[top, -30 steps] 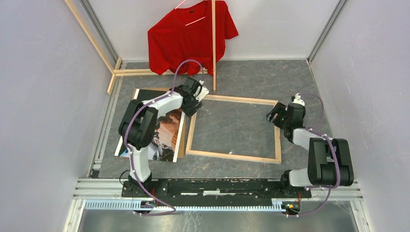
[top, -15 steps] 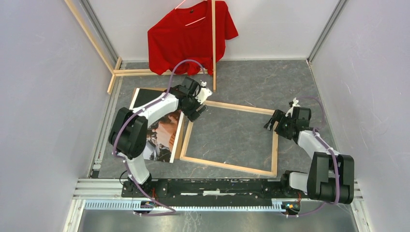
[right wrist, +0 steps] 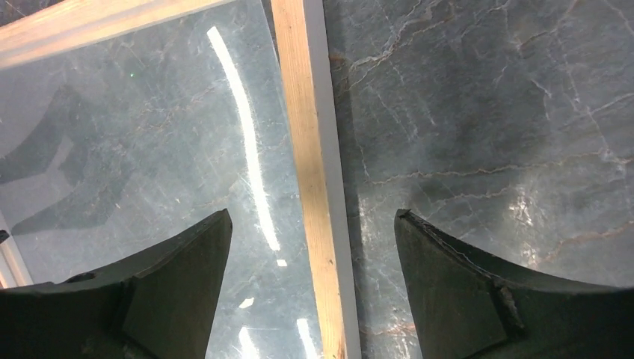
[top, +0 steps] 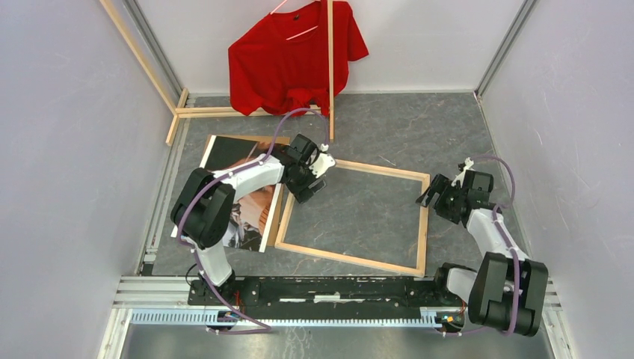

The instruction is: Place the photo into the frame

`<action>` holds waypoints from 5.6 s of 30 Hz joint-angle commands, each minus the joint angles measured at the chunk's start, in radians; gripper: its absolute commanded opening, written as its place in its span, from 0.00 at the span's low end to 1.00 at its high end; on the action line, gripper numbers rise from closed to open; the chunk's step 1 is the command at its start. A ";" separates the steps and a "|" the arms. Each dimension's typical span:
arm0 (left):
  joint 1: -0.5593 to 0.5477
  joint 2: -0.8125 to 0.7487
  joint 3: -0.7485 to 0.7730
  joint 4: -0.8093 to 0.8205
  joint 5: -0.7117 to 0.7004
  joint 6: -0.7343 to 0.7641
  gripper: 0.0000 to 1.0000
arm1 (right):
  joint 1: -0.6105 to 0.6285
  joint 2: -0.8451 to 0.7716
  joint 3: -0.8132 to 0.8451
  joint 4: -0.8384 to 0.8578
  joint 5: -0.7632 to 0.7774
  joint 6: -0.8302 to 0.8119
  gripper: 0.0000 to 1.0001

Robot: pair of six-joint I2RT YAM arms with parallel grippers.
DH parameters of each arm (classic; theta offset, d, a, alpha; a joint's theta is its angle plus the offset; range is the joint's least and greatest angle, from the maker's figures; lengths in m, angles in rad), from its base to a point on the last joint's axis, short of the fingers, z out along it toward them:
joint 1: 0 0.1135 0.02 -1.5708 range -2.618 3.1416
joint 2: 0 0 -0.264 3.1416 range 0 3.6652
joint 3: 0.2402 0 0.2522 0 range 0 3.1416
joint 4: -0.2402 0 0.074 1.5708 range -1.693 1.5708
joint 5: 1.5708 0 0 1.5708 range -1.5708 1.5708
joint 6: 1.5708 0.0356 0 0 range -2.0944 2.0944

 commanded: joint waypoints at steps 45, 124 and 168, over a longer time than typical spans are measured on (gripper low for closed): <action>0.138 -0.007 0.116 -0.013 0.097 0.044 0.89 | 0.300 0.153 0.188 0.060 0.193 0.050 0.72; 0.269 0.032 -0.211 0.218 0.384 -0.132 0.63 | 0.868 0.514 0.502 0.135 0.262 0.175 0.69; 0.386 -0.005 -0.004 0.044 0.505 -0.178 0.72 | 0.642 0.414 0.516 0.057 0.412 0.110 0.78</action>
